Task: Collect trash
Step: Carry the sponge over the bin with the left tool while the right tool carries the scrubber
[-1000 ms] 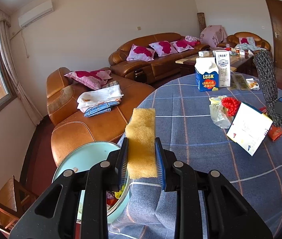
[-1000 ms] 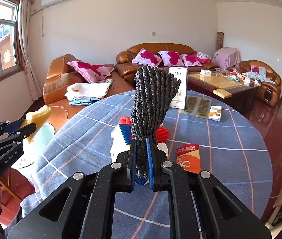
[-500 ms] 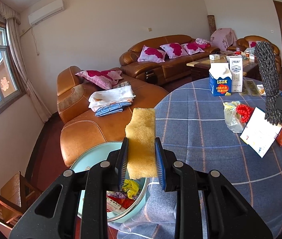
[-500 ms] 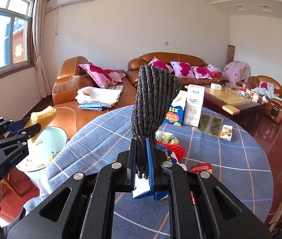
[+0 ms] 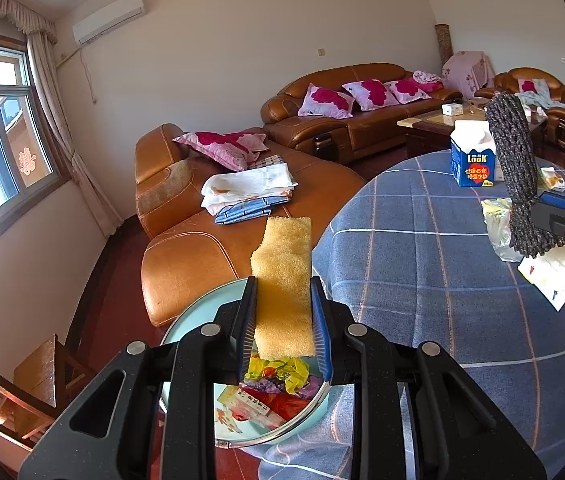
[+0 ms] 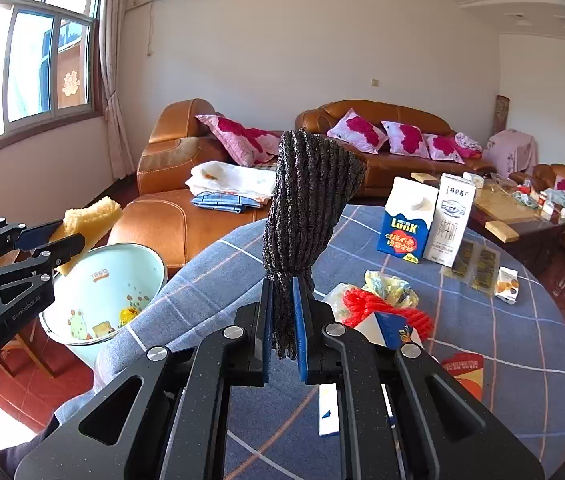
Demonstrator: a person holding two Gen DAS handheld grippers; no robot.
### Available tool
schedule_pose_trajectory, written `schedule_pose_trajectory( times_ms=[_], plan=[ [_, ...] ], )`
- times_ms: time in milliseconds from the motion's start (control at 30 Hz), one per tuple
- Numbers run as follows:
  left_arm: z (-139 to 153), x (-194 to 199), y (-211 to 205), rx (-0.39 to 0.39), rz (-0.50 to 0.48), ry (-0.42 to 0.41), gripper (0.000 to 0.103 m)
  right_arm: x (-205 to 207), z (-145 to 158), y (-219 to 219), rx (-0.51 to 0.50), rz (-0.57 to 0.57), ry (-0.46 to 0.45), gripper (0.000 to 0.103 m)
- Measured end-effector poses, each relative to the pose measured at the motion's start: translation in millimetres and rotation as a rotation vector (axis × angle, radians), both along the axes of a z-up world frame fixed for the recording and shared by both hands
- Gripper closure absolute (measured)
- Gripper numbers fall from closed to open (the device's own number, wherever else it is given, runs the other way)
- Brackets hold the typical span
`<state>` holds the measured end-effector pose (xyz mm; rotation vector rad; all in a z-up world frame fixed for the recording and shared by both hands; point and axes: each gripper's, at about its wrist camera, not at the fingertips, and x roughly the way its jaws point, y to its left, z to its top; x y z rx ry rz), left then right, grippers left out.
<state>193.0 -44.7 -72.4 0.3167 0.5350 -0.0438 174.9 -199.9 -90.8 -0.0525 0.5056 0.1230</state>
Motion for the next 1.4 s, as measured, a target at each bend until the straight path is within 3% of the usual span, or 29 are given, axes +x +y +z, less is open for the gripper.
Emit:
schedule_pose_trajectory(
  times_ms=[633, 1400],
  plan=[
    [-9.3, 10.2, 28.1, 0.05, 0.082, 0.02, 0.078, 38.6, -20.8, 25.5, -0.035, 0.119, 0.043, 0.093],
    [-8.5, 12.0, 73.4, 0.067, 0.213, 0.01, 0.078, 67.1, -28.6, 79.7, -0.078, 0.272, 0.027, 0.093]
  ],
)
